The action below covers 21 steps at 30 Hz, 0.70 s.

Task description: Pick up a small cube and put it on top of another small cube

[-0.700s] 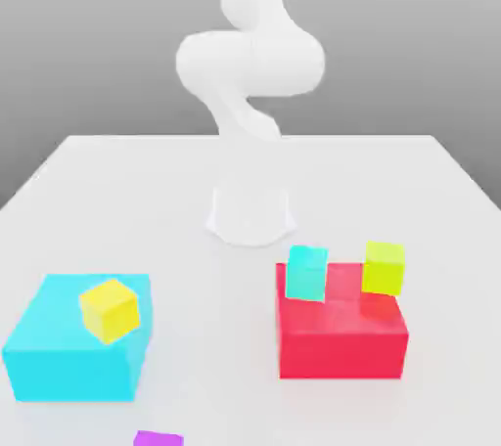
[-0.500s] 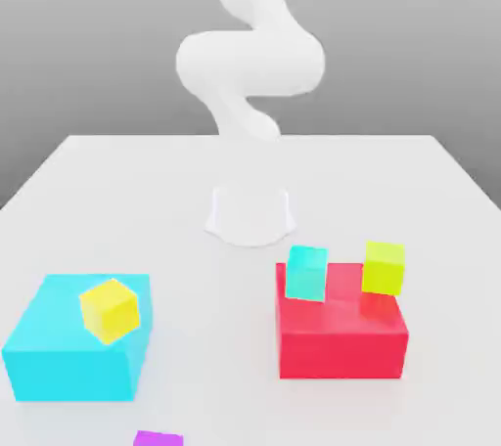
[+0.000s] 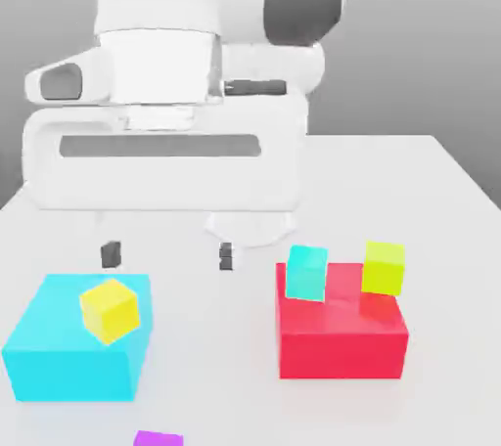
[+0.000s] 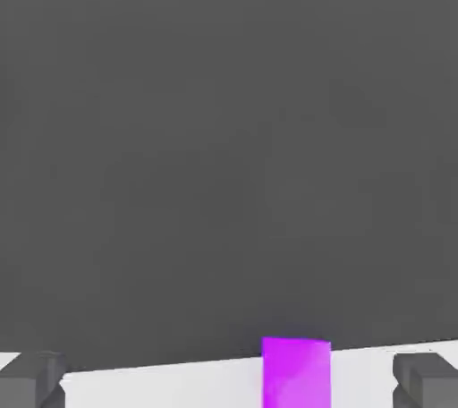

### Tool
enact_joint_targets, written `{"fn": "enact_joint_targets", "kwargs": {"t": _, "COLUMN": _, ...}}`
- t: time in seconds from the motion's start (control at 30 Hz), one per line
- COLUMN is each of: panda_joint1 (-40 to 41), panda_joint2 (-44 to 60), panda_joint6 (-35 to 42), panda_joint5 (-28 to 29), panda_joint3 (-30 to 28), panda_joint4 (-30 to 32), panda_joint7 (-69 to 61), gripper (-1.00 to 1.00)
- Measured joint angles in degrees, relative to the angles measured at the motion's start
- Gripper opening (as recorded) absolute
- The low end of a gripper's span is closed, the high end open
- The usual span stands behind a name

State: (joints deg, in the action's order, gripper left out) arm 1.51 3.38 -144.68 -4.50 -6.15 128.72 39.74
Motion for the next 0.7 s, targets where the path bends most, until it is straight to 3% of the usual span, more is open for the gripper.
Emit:
{"fn": "enact_joint_targets", "kwargs": {"t": 0.4, "panda_joint1": 2.82, "panda_joint2": 24.85, "panda_joint6": -9.69, "panda_joint5": -1.83, "panda_joint3": 0.36, "panda_joint4": -2.43, "panda_joint7": -2.46, "gripper": 0.0}}
{"fn": "enact_joint_targets", "kwargs": {"t": 0.43, "panda_joint1": 3.14, "panda_joint2": 26.84, "panda_joint6": -11.21, "panda_joint5": -2.16, "panda_joint3": 0.74, "panda_joint4": -2.84, "panda_joint7": -2.7, "gripper": -1.0}}
{"fn": "enact_joint_targets", "kwargs": {"t": 0.7, "panda_joint1": 3.05, "panda_joint2": 25.99, "panda_joint6": -10.49, "panda_joint5": -1.98, "panda_joint3": 0.6, "panda_joint4": -2.65, "panda_joint7": -2.57, "gripper": -1.0}}
